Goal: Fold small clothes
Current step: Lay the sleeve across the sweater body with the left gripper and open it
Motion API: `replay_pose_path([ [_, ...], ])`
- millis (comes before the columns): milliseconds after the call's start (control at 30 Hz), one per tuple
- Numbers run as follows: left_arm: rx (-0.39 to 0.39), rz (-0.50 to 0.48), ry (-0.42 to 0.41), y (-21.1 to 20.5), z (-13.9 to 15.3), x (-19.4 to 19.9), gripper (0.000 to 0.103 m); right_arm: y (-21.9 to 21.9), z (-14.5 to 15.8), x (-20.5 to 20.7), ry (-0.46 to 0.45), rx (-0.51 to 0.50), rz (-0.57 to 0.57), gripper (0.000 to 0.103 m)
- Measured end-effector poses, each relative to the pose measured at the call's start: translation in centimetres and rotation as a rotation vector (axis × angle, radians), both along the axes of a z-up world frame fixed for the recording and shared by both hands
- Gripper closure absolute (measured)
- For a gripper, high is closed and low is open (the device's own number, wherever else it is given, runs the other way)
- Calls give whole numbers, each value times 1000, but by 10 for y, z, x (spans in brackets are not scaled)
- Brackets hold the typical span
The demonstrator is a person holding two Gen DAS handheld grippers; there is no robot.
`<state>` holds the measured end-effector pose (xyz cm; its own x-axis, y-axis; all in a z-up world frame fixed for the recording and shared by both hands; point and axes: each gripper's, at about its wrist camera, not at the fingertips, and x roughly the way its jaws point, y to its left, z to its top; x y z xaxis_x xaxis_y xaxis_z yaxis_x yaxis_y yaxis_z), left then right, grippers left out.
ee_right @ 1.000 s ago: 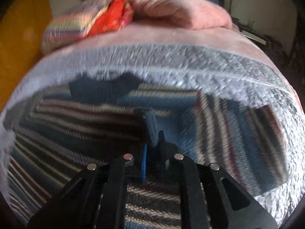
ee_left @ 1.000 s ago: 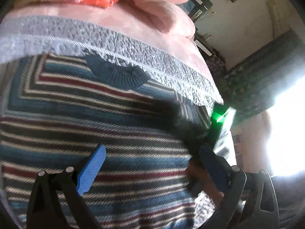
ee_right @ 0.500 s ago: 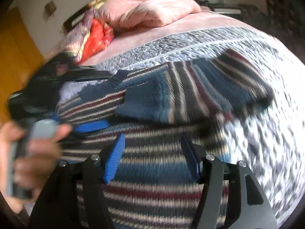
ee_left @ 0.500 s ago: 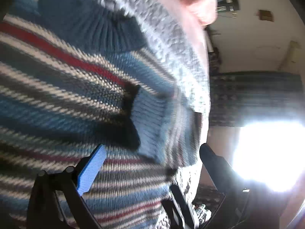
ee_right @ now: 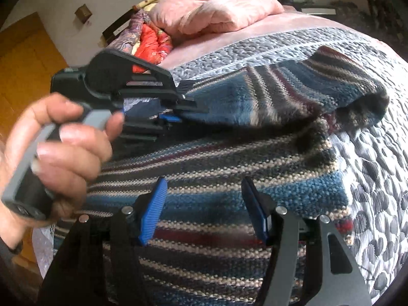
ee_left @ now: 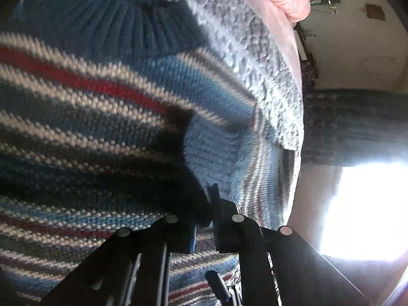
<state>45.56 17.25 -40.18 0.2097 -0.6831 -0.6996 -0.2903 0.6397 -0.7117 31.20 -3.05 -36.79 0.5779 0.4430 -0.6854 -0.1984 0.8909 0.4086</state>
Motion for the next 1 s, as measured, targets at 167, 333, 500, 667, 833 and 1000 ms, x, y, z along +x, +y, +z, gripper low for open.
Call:
replay_pose_path([
  [167,37,-55,-120,10,63,7,95,4,-3,-2,5,7,9,42],
  [333,106,-87,-226,45,129,12,95,12,-2,-5,-8,0,31,43],
  [500,147,-93,-287,78,168,5,95,14,-1,-5,-13,2,37,43],
  [667,185,-78,-308,113,176,-4,95,15,-2,-5,-13,6,43,43],
  [833,210,-49,-288,151,158,-16,95,18,-2,-6,-11,7,52,43],
  [1000,236,-1,-245,187,127,-28,95,18,-4,-5,-4,16,53,43],
])
